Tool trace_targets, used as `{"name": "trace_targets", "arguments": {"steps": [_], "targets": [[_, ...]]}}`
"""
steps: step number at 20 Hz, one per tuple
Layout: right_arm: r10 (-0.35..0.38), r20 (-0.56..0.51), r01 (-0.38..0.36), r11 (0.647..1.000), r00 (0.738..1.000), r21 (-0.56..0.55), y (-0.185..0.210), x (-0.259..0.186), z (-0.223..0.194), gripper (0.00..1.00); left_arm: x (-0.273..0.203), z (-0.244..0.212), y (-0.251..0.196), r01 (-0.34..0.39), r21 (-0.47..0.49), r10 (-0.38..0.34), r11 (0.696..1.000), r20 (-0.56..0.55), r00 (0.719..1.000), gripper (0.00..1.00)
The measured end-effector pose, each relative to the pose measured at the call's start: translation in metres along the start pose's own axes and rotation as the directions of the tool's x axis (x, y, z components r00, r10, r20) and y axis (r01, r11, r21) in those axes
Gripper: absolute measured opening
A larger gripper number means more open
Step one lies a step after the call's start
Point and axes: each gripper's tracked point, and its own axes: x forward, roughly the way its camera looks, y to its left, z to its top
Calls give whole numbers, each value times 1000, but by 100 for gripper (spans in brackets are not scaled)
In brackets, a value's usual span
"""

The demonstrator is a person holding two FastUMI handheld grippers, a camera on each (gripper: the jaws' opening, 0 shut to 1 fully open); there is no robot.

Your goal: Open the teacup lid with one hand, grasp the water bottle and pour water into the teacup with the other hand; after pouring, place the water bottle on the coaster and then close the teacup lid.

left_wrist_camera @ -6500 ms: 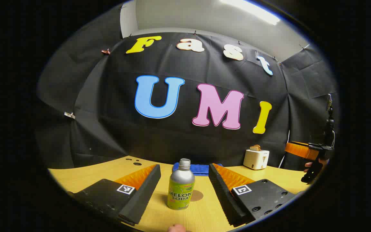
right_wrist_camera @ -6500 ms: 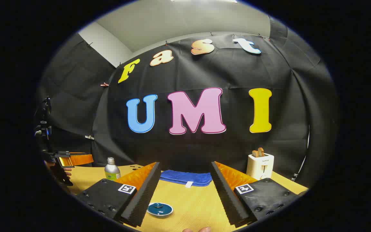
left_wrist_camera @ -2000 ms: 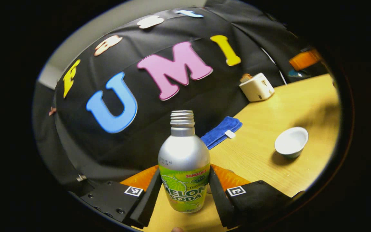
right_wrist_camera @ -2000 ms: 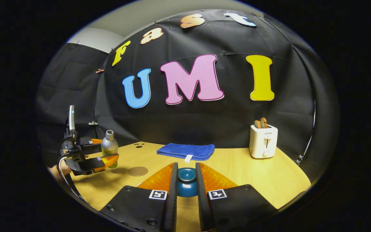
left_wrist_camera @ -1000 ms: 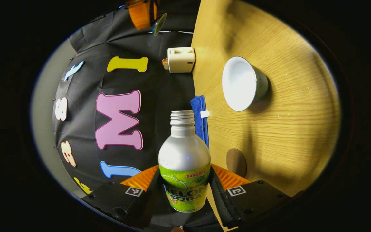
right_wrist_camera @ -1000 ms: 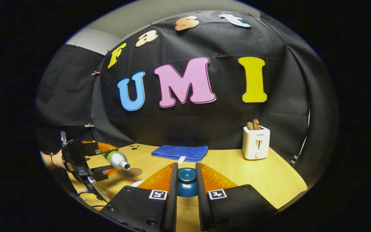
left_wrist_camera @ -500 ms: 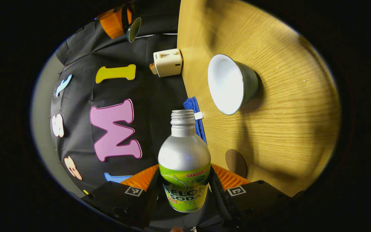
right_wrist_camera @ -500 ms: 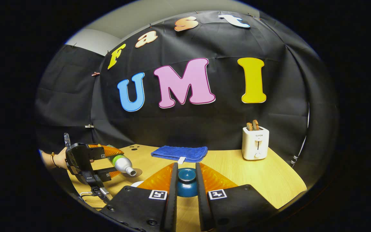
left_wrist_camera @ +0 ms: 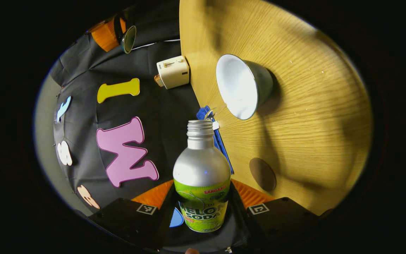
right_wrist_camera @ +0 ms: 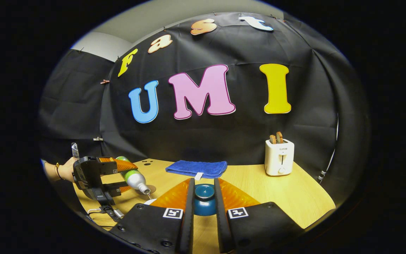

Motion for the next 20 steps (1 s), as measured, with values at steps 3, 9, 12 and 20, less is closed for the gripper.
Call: {"name": "trace_targets", "arguments": {"steps": [3,9,12,20], "targets": [[1,3,-1,1000,1000,1,-1,-1,1,31,0,-1,6,-5,25,5,1000,3,1000,79],[0,5,0,1000,1000,3,-2,-2,2,31,4,-1,11,-12,55,12,998,7,1000,79],[2,6,-2,1000,1000,6,-2,-3,3,31,2,0,14,-14,84,13,996,13,1000,79],[3,14,-3,1000,1000,8,-3,-6,6,31,5,-6,27,-28,147,27,989,11,1000,79]]}}
